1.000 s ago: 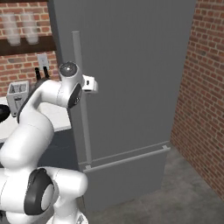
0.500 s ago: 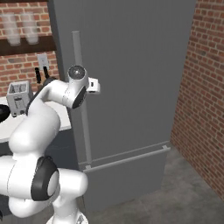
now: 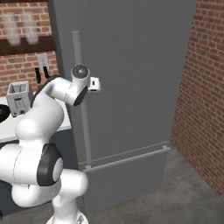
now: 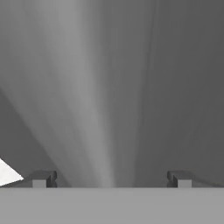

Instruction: Grab a lemon wedge from the fridge and one ice cube from the ice bowl, and put them in the glass of lemonade.

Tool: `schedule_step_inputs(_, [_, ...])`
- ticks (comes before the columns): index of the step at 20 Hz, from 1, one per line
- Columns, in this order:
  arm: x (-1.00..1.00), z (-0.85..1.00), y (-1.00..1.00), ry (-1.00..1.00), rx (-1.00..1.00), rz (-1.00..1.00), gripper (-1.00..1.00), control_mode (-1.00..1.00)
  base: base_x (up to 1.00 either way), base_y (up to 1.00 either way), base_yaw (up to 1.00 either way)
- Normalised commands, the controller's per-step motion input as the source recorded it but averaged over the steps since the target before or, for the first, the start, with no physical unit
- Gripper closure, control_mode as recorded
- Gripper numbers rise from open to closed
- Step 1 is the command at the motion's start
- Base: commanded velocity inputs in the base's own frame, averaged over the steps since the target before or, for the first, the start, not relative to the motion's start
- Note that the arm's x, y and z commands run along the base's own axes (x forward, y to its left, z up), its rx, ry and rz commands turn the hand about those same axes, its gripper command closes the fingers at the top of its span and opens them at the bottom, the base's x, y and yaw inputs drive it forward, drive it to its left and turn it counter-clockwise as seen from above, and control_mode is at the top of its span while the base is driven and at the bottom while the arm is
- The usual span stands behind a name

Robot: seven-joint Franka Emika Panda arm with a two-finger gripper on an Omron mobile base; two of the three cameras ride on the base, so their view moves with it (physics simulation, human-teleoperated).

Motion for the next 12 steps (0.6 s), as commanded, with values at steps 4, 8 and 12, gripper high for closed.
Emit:
schedule_step_inputs(4, [0.19, -0.12, 0.16, 0.0, 0.0, 0.03, -1.0, -1.0, 0.0, 0.0, 0.0])
schedule_step_inputs(8, [0.15, 0.0, 0.03, 0.0, 0.0, 0.02, -1.0, -1.0, 0.0, 0.0, 0.0])
schedule_step_inputs(12, [0.15, 0.0, 0.02, 0.0, 0.0, 0.01, 1.0, -1.0, 0.0, 0.0, 0.0])
